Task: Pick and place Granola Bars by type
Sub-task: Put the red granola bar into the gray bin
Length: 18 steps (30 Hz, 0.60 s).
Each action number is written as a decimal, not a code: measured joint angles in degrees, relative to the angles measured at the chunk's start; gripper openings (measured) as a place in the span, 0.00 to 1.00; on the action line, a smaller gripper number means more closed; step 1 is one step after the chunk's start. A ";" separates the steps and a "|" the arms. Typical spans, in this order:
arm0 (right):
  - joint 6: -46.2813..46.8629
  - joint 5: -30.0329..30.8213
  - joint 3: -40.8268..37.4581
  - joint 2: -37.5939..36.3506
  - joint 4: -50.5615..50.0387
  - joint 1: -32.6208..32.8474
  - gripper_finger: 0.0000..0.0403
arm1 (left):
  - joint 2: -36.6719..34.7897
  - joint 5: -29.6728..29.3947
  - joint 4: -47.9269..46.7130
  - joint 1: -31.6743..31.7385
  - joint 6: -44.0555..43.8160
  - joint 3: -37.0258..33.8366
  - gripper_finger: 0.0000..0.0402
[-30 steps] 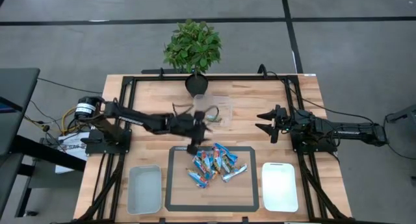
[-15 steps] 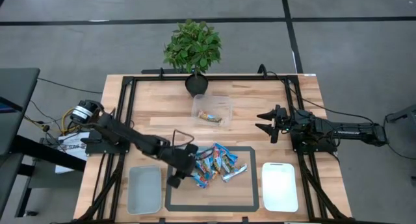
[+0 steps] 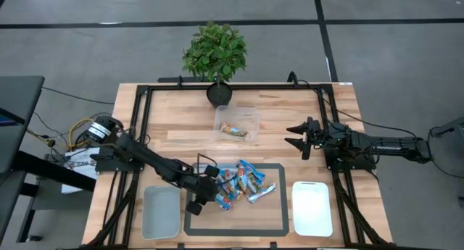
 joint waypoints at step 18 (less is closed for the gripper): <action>0.00 0.13 0.00 0.00 0.04 0.01 0.59 | 5.98 -2.17 1.89 0.05 -0.57 1.83 0.35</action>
